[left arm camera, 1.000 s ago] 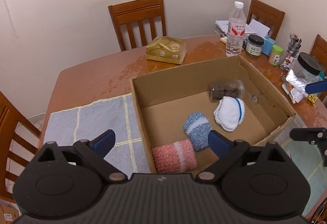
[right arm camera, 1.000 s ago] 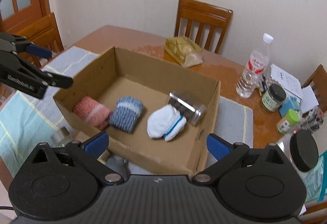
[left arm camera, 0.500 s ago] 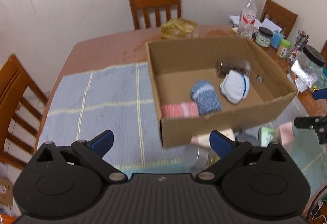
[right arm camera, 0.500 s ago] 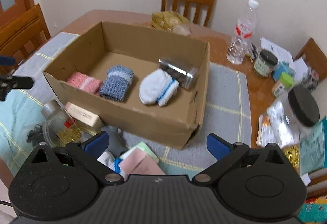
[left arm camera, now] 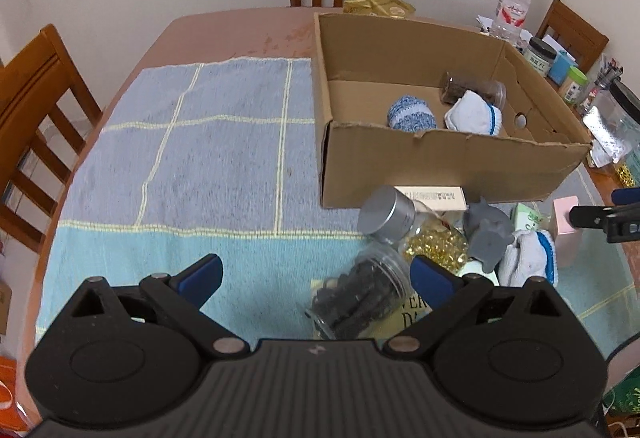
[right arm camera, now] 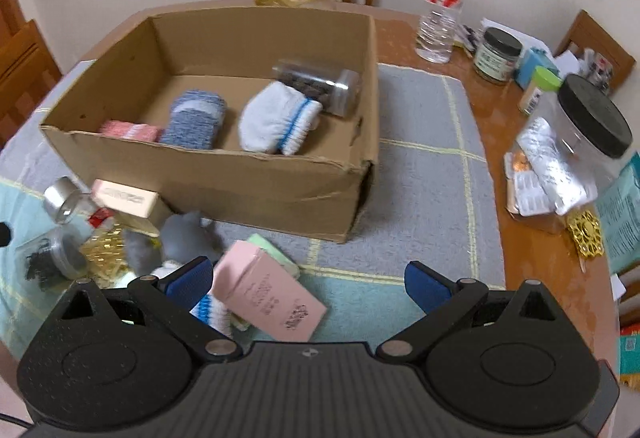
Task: Organize objects
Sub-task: 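Move the left gripper to the hair-tie jar while the right approaches the pink box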
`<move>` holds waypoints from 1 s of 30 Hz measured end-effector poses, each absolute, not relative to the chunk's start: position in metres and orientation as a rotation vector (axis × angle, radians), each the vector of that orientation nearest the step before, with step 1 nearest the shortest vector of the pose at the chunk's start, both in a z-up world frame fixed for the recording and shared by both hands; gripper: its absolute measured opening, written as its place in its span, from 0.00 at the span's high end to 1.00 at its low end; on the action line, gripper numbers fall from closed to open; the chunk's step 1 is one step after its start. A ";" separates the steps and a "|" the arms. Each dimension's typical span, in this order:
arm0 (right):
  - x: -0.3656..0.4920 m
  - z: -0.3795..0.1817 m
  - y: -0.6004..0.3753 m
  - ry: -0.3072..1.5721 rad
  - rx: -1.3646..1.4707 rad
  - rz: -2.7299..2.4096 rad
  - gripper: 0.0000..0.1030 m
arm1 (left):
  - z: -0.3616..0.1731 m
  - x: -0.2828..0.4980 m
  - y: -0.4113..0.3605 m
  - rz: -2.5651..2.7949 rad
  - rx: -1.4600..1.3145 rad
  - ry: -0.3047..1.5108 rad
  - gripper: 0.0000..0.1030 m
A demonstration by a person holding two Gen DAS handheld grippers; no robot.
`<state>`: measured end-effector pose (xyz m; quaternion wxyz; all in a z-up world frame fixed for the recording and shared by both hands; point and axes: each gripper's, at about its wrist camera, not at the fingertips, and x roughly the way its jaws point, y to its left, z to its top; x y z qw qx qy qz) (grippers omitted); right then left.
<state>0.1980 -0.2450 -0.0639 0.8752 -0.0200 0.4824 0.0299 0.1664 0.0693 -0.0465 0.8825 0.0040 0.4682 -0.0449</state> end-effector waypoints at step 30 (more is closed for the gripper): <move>0.152 -0.092 -0.302 1.047 0.101 -0.157 0.00 | -0.097 0.191 0.044 -0.070 0.009 1.020 0.03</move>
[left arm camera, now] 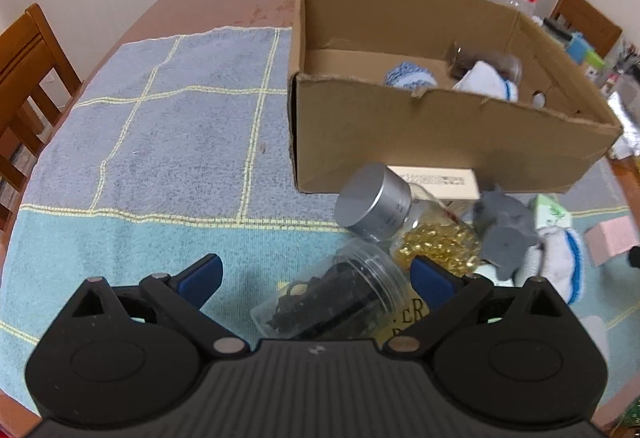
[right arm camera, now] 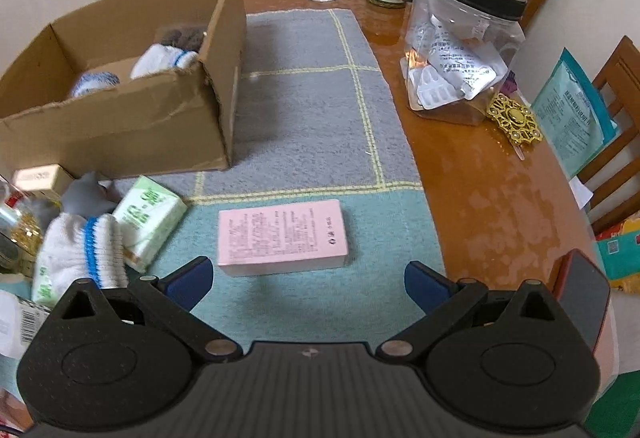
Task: Organize objects
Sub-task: 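Move the left gripper to the hair-tie jar while the right approaches the pink box, then grasp the black hair-tie jar with the left gripper while the right grasps the pink box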
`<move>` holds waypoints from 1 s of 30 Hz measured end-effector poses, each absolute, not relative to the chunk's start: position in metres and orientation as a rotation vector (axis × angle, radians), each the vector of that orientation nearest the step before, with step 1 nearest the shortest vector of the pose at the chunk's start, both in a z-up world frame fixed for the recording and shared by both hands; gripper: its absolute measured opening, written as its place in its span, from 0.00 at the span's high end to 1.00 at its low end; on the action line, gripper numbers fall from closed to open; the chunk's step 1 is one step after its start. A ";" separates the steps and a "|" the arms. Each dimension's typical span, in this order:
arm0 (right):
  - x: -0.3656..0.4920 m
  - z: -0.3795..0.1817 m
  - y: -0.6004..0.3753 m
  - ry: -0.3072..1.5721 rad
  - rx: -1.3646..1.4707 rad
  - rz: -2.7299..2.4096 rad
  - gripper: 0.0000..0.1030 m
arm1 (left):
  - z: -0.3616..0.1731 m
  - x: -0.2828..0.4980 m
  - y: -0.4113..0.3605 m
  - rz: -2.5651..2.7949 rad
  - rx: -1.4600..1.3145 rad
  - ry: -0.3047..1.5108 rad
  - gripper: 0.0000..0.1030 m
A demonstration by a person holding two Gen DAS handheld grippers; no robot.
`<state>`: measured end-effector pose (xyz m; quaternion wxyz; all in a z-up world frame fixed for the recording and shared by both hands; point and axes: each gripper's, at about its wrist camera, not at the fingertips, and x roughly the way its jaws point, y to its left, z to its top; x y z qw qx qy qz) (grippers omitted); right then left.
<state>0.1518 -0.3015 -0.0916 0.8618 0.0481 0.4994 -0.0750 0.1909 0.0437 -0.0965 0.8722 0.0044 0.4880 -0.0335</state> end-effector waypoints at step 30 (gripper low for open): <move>0.156 -0.139 -0.298 1.056 -0.003 -0.019 0.00 | -0.116 0.155 0.067 0.013 -0.005 1.003 0.02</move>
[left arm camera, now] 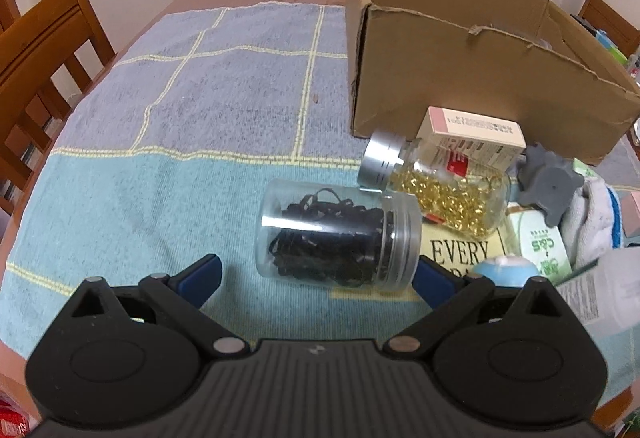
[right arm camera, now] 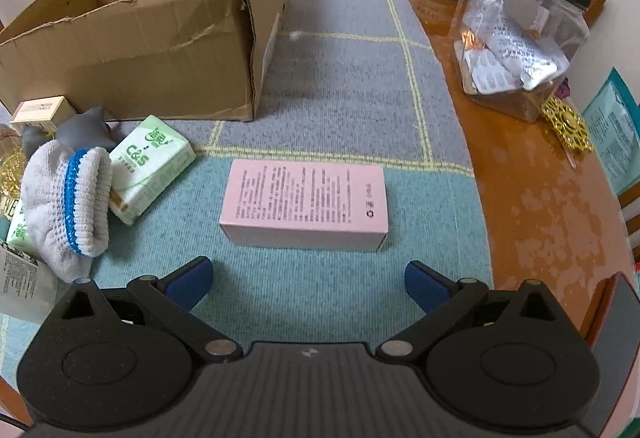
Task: Organize objects
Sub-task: 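Grasp the black hair-tie jar with the left gripper while the right grasps the pink box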
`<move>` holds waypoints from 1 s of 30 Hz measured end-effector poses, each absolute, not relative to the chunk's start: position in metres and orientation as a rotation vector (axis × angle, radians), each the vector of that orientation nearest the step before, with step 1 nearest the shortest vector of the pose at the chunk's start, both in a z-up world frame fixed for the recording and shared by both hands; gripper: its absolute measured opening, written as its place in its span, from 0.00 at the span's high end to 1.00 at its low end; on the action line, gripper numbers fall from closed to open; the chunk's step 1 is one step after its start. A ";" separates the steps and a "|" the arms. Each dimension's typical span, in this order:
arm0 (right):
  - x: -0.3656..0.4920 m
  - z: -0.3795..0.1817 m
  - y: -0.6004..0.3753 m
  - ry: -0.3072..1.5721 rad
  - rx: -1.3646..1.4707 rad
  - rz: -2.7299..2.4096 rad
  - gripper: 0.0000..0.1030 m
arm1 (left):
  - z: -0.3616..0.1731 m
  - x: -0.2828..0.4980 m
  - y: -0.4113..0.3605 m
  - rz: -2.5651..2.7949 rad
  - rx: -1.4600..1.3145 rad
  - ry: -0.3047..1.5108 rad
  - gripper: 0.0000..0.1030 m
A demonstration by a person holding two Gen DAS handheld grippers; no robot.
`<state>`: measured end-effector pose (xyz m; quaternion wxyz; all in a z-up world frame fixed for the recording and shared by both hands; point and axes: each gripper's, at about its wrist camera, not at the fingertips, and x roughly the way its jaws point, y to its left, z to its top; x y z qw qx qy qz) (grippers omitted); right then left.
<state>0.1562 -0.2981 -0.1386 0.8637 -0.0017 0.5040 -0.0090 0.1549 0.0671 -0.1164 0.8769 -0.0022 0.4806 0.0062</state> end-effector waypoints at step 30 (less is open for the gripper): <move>0.182 -0.133 -0.293 1.044 -0.008 0.003 0.18 | -0.122 0.169 0.059 -0.022 0.019 0.976 0.27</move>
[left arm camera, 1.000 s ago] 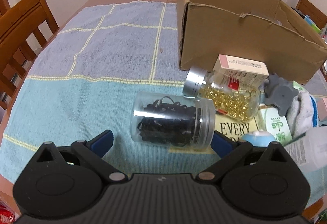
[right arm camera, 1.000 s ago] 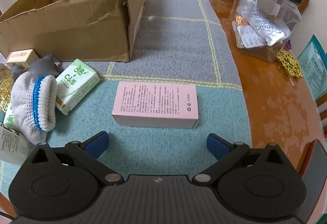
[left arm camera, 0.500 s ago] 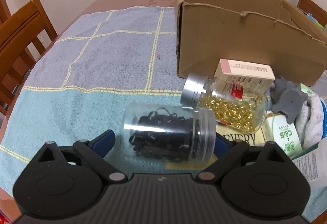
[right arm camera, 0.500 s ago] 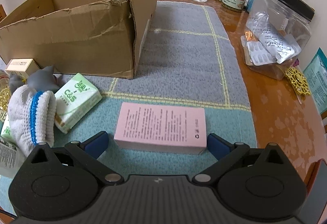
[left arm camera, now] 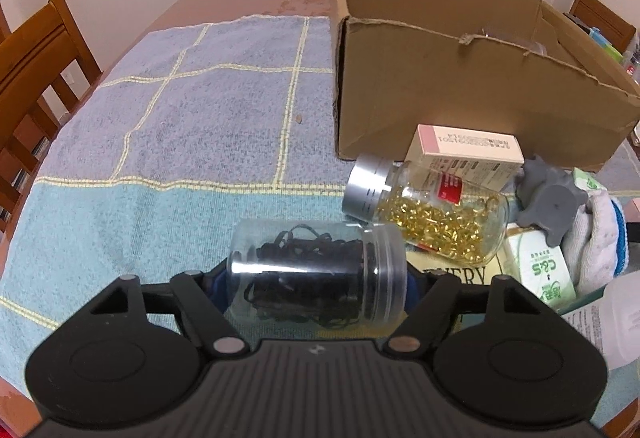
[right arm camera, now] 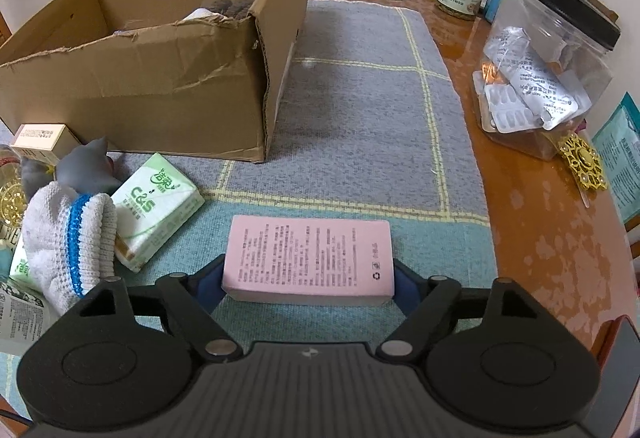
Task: Organize objects
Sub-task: 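Grasp the black hair-tie jar with the left gripper while the right grasps the pink box, then carry the jar and pink box over the box and release them inside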
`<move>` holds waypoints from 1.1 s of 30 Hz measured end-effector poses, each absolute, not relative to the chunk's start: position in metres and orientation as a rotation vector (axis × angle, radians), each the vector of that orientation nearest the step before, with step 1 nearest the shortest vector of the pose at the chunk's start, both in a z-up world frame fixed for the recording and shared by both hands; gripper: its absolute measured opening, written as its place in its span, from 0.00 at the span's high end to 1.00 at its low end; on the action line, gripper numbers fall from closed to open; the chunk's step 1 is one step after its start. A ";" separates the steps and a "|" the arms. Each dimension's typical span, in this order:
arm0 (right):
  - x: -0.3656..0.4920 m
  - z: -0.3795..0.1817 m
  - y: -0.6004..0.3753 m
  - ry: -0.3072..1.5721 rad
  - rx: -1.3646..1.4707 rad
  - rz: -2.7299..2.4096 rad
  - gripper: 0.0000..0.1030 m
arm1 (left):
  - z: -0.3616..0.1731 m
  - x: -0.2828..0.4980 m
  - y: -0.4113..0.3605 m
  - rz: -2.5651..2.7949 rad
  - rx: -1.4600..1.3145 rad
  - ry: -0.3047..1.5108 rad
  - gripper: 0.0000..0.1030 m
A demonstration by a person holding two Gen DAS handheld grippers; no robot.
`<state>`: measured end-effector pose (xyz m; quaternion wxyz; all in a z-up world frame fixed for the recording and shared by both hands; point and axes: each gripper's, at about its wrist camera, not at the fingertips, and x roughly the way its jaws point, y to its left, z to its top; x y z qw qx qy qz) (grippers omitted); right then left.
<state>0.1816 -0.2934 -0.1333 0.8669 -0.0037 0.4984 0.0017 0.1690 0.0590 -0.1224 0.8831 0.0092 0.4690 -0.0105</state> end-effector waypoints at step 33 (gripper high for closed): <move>0.220 0.022 -0.240 0.869 -0.093 0.319 0.18 | 0.029 0.214 0.026 -0.370 0.163 0.861 0.27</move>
